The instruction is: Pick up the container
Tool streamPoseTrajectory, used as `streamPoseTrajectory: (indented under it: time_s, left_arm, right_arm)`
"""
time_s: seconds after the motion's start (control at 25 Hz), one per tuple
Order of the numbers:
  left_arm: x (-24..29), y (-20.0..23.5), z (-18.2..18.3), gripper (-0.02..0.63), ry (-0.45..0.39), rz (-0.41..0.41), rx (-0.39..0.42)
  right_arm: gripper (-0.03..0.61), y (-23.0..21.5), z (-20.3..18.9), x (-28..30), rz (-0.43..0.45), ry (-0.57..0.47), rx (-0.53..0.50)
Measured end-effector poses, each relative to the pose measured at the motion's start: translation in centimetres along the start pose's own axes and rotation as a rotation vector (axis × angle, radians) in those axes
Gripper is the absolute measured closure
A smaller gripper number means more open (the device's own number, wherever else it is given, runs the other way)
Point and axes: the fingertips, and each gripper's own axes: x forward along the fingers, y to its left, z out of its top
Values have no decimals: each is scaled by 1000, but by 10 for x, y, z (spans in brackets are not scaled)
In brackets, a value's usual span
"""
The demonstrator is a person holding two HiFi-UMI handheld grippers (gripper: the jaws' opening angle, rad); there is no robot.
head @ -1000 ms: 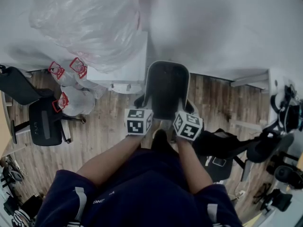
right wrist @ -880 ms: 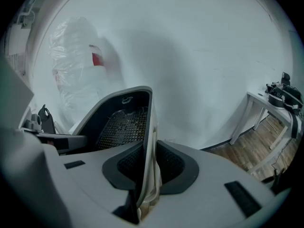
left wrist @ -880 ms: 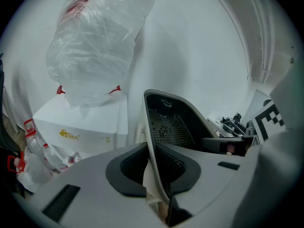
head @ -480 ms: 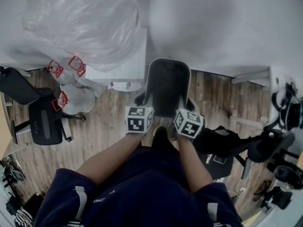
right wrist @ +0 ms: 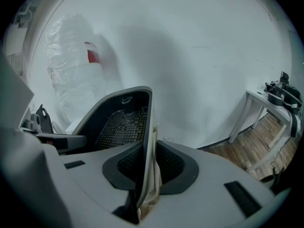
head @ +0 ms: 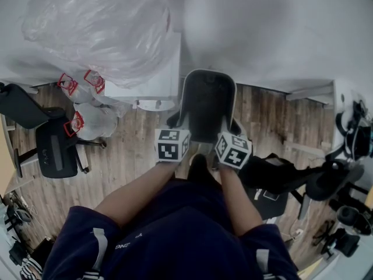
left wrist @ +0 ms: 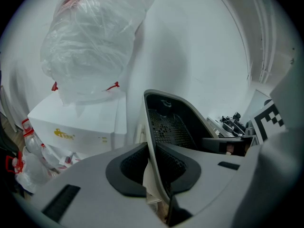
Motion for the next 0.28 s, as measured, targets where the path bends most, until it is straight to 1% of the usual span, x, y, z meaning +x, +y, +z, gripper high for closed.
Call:
streamPoseTrajectory:
  time_s: [0.28]
  left_arm:
    - [5,2,2,546,2,-3,1]
  right_arm:
    - [505,-1,2,5,-7,8,-3]
